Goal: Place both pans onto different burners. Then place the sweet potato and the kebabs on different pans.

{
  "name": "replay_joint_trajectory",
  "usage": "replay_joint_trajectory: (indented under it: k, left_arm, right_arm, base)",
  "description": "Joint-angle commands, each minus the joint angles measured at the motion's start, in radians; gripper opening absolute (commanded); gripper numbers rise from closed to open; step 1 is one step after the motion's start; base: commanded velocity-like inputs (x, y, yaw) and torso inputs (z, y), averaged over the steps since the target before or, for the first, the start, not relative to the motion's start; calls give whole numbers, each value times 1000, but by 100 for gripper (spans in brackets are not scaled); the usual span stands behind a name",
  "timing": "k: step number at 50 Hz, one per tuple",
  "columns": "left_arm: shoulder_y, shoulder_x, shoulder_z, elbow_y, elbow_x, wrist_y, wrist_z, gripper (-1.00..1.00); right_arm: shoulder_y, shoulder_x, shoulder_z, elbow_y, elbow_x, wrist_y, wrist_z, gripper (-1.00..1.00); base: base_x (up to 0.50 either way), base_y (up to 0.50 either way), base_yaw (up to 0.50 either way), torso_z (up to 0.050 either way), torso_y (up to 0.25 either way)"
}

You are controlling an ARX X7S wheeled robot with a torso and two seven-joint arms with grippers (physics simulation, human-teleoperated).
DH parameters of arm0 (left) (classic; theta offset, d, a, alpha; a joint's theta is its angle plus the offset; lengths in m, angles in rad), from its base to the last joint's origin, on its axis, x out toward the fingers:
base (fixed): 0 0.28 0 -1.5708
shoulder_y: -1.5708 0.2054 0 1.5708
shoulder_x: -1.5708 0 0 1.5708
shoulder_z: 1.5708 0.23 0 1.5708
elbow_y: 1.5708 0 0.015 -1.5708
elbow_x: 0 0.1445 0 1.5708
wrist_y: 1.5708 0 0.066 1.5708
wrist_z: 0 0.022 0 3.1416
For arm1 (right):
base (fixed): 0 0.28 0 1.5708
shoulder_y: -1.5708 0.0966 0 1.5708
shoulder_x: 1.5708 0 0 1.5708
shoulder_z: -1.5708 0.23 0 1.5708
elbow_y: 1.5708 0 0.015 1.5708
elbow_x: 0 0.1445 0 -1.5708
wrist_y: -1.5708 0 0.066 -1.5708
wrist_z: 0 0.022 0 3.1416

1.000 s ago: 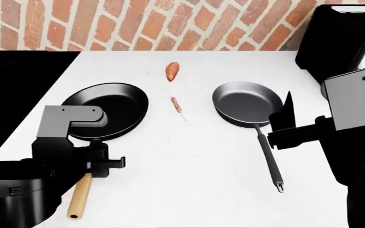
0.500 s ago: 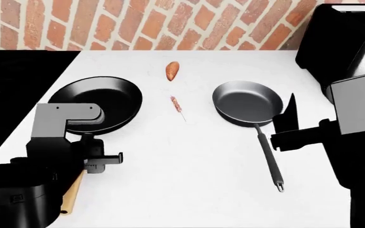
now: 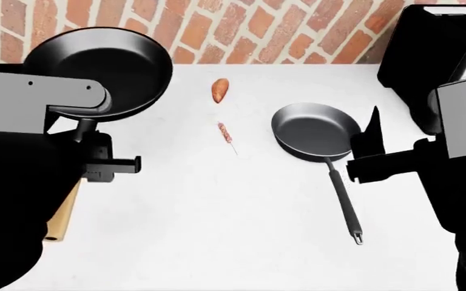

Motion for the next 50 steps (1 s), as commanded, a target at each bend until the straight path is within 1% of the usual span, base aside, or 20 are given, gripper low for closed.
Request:
replay_joint_trajectory:
  k: [1, 9, 15, 19, 29, 43, 50]
  left_arm:
    - [-171, -41, -52, 0, -43, -7, -58, -100]
    - [-199, -46, -36, -5, -55, -1, -59, -100]
    - [-206, -49, -29, -1, -58, 6, -53, -100]
    - [-210, -55, -27, 3, -61, 11, -49, -100]
    - [-223, -52, -13, 1, -59, 20, -41, -100]
    - [-230, -62, -3, 3, -56, 31, -30, -100]
    - [-232, -66, 3, 5, -58, 39, -32, -100]
  right_arm:
    - [146, -41, -2, 43, 194, 8, 71, 100]
    - [241, -116, -78, 185, 441, -49, 169, 100]
    - [301, -157, -152, 299, 530, -18, 167, 100]
    - [281, -161, -148, 328, 523, -32, 122, 100]
    - [149, -164, -140, 334, 477, -101, 35, 100]
    - [-9, -120, -128, 349, 370, -159, -76, 100]
    - [-48, -117, -136, 366, 336, -167, -109, 100]
  base:
    - [0, 0, 0, 0, 0]
    - [0, 0, 0, 1, 5]
    - [0, -1, 0, 2, 5]
    - [0, -2, -1, 0, 5]
    - [0, 0, 0, 2, 4]
    - [0, 0, 0, 1, 5]
    - [0, 0, 0, 1, 4]
